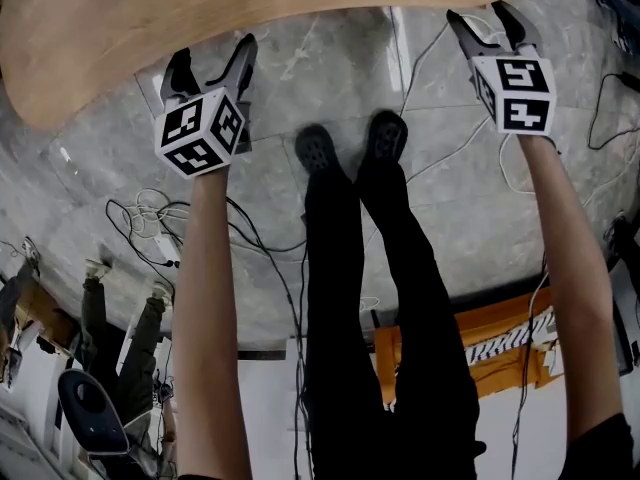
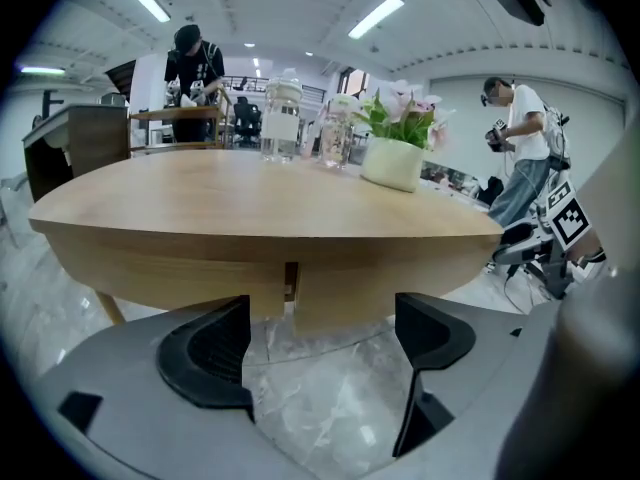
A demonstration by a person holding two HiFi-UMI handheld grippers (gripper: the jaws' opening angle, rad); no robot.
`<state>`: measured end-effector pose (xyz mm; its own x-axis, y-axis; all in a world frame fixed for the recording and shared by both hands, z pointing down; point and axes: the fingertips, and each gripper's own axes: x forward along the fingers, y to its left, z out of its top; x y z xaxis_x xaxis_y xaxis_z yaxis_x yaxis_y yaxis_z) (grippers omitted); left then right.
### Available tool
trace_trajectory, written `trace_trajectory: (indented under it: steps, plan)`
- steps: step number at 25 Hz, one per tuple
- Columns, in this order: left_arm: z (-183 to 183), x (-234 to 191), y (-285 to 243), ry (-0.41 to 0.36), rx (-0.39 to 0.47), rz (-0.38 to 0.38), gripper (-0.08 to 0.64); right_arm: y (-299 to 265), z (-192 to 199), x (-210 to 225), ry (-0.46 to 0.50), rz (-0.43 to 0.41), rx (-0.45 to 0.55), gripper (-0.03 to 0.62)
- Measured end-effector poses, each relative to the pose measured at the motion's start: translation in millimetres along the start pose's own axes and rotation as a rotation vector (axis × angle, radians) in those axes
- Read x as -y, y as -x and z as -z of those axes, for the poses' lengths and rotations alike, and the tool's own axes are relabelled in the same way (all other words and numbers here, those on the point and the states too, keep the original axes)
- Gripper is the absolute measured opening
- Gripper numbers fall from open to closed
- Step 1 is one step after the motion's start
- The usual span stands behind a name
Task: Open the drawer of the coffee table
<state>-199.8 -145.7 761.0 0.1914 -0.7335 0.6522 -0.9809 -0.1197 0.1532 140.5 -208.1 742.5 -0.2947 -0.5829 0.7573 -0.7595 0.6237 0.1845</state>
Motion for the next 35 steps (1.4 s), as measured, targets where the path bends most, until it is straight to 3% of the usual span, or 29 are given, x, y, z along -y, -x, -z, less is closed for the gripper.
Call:
trace_trajectory:
  steps: [19, 26, 35]
  plan:
    - [-11.4, 28.4, -13.3, -0.034, 0.0, 0.076, 0.44, -5.5, -2.2, -4.9, 0.007, 0.008, -0.015, 0.252]
    - [-13.4, 29.5, -11.9, -0.037, 0.003, 0.058, 0.44, -3.0, -3.3, 0.0, 0.001, 0.048, -0.002, 0.252]
    - [-17.1, 24.6, -11.8, 0.043, 0.026, 0.005, 0.437, -2.4, -3.5, -0.9, -0.004, 0.064, -0.021, 0.252]
